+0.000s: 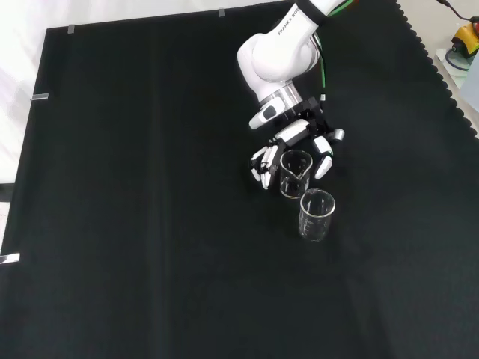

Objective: Pick up the beaker on the right.

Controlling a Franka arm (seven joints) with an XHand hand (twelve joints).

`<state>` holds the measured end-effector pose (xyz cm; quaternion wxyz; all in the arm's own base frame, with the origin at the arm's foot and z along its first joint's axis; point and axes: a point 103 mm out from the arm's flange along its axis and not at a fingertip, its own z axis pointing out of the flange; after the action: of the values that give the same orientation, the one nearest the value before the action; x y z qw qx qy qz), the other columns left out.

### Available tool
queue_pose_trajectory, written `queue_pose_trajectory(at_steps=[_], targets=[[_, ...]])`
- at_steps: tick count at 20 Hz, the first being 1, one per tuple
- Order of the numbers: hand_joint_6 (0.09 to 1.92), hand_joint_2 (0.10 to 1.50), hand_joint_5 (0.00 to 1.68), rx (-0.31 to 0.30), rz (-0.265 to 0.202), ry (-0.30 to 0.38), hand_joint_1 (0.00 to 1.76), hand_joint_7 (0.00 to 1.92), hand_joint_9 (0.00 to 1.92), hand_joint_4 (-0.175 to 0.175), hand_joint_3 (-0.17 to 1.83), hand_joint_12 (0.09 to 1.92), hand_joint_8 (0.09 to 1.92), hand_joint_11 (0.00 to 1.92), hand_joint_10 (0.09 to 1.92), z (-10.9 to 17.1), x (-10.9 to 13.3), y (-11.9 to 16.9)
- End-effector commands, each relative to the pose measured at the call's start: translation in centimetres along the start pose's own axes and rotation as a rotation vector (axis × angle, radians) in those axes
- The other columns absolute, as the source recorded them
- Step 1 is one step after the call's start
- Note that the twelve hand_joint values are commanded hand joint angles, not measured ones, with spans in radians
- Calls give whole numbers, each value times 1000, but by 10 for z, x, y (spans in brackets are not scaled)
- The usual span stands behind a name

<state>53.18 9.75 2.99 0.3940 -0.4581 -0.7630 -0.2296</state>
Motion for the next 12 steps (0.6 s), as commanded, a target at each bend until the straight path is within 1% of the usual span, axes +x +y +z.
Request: queue_pose_trajectory(at_steps=[1,3,7,12], targets=[[137,313,592,-2,-4,-4,906,495,545,-11,1048,1333,575,35,557,1,1,1],[181,315,579,-1,-6,1,907,505,557,-11,1046,1332,558,39,535,1,2,2],[435,316,476,0,-11,7,909,515,572,-12,1049,1333,543,42,512,1,2,3],[519,315,445,2,-16,10,912,525,584,-13,1053,1332,548,46,514,3,3,4]])
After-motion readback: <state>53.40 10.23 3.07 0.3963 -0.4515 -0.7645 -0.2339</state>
